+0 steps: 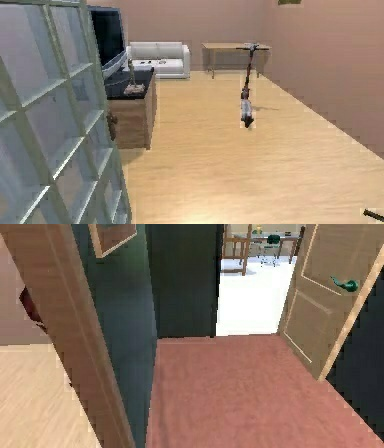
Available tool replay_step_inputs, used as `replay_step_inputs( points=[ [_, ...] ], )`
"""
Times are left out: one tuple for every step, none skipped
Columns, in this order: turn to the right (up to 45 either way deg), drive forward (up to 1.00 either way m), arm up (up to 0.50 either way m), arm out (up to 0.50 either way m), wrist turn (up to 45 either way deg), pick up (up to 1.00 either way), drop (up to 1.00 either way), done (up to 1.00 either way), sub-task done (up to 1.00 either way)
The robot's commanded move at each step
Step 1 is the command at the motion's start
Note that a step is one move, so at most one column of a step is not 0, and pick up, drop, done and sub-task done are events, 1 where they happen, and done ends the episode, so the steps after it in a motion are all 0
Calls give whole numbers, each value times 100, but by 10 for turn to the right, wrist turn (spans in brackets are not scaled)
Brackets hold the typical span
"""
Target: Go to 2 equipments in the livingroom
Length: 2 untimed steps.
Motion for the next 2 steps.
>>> replay_step_inputs(
  points=[
    [0,100,0,0,0,0,0,0,0],
    [-30,0,0,0,0,0,0,0,0]
  ],
)
